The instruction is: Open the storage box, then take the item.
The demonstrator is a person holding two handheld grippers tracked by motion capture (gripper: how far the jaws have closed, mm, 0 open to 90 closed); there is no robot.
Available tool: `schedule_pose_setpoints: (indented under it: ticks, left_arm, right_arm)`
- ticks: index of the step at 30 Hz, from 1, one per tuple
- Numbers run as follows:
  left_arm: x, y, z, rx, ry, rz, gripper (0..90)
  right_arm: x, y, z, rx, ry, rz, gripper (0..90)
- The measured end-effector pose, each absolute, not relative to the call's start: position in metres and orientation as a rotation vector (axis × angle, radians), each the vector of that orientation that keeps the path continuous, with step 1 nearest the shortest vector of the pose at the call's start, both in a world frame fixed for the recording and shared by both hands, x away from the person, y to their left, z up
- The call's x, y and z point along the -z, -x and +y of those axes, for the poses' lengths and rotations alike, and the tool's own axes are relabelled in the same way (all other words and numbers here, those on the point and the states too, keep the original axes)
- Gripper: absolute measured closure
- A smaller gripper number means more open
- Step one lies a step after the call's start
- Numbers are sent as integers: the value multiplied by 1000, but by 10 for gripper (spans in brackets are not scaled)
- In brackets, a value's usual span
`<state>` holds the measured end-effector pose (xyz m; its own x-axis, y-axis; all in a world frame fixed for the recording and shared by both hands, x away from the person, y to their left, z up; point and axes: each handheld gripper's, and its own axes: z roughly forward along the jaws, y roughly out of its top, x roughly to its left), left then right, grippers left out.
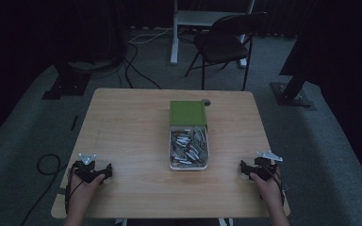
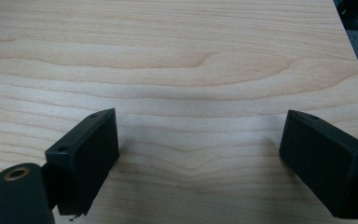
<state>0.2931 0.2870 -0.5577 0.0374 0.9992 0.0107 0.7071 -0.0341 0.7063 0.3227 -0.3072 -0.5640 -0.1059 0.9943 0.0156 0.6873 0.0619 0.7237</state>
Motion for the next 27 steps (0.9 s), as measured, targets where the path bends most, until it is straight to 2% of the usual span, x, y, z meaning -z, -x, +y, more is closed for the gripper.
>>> schedule_pose_setpoints:
  ticks: [16,27]
  left_arm:
    - [558,-293,285,-729,-1784,1736,106]
    - [558,-293,285,-730,-1782,1738,105]
  right_arm:
    - [553,-324,-287,-878,-1657,1901,113]
    - [515,-320,-260,-974,-1543,1950,113]
